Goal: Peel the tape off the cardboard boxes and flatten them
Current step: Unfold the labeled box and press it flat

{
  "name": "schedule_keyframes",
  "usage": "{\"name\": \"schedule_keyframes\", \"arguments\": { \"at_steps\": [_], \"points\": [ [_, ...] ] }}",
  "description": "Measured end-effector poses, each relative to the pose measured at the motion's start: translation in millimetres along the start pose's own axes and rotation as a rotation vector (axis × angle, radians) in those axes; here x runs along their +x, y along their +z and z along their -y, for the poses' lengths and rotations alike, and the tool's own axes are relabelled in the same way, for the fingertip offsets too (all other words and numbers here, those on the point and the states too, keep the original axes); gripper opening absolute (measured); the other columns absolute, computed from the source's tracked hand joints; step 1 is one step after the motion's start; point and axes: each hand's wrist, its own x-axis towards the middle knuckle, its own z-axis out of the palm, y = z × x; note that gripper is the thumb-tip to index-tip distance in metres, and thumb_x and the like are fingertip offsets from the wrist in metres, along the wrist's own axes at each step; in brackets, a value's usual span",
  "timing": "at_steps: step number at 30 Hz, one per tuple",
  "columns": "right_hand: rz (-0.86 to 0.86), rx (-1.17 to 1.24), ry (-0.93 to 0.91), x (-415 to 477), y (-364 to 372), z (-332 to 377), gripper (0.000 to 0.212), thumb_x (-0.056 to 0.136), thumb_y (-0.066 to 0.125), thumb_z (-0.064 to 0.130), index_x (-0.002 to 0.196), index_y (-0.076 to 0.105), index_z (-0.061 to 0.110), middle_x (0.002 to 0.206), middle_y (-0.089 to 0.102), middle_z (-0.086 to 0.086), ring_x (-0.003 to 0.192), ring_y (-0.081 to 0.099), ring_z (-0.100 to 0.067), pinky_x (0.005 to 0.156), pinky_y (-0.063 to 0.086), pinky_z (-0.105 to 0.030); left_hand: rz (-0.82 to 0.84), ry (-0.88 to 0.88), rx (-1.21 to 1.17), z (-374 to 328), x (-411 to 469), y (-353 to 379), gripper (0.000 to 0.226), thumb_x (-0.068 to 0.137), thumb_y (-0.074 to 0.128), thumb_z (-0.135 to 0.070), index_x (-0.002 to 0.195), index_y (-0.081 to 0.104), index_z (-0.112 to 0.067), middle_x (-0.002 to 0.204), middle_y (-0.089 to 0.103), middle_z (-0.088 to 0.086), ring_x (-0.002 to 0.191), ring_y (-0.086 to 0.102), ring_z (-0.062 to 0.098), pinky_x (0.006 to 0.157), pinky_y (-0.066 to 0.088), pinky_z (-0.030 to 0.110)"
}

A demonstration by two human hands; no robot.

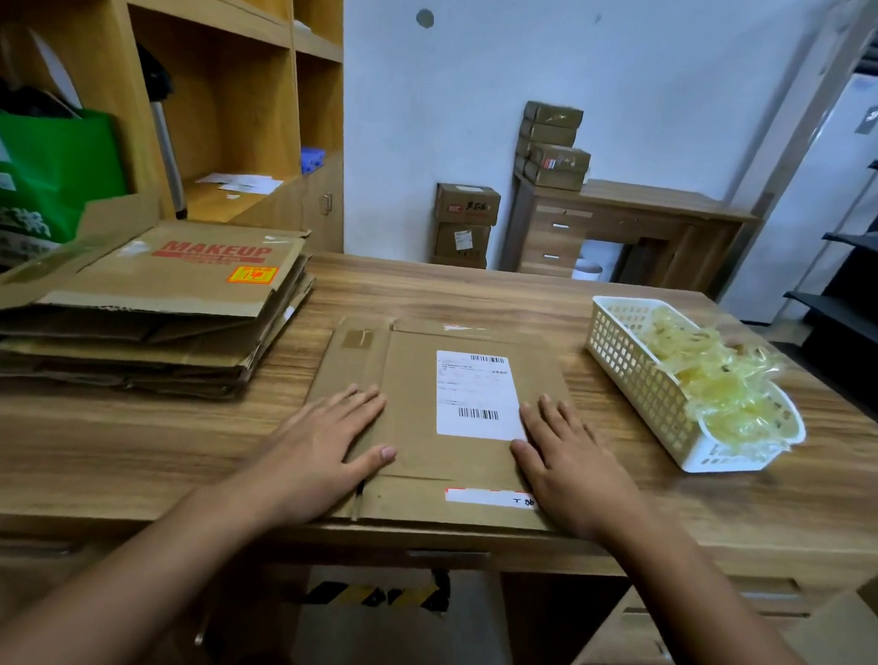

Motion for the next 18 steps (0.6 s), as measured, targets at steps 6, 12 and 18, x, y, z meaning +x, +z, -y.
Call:
{"name": "schedule_keyframes", "arguments": {
  "at_steps": [6, 12, 18],
  "points": [
    [0.016, -0.014, 0.018, -1.1, 3.8, 0.6, 0.074, 0.099, 0.013, 0.067, 0.162, 0.004, 0.03, 0.171, -0.005, 0.004, 0.157, -0.008, -0.015, 0.126, -0.003, -0.04, 0.048, 0.002, 0.062, 0.2, 1.9, 1.8, 0.09, 0.08, -0.001, -0.081, 0.157, -0.007, -0.037, 0.155, -0.016, -0.025, 0.14, -0.016, -0.011, 0.117, -0.01, 0.023],
    [0.032, -0.004, 0.024, 0.9, 1.0, -0.7, 0.074, 0.098, 0.014, 0.069, 0.162, 0.001, 0.033, 0.17, -0.008, 0.006, 0.156, -0.011, -0.012, 0.125, -0.004, -0.042, 0.046, 0.0, 0.055, 1.1, 1.4, 0.3, 0.092, 0.078, -0.004, -0.083, 0.157, -0.01, -0.036, 0.156, -0.017, -0.024, 0.14, -0.019, -0.011, 0.117, -0.011, 0.023],
    [0.032, -0.024, 0.042, 0.4, 3.2, 0.4, 0.083, 0.088, 0.003, 0.073, 0.161, 0.001, 0.035, 0.171, -0.008, 0.005, 0.157, -0.012, -0.02, 0.127, -0.002, -0.043, 0.066, -0.015, 0.087, 1.6, 2.6, 4.4, 0.086, 0.084, 0.001, -0.08, 0.158, -0.008, -0.037, 0.16, -0.014, -0.023, 0.14, -0.016, -0.011, 0.118, -0.011, 0.028]
  ]
}}
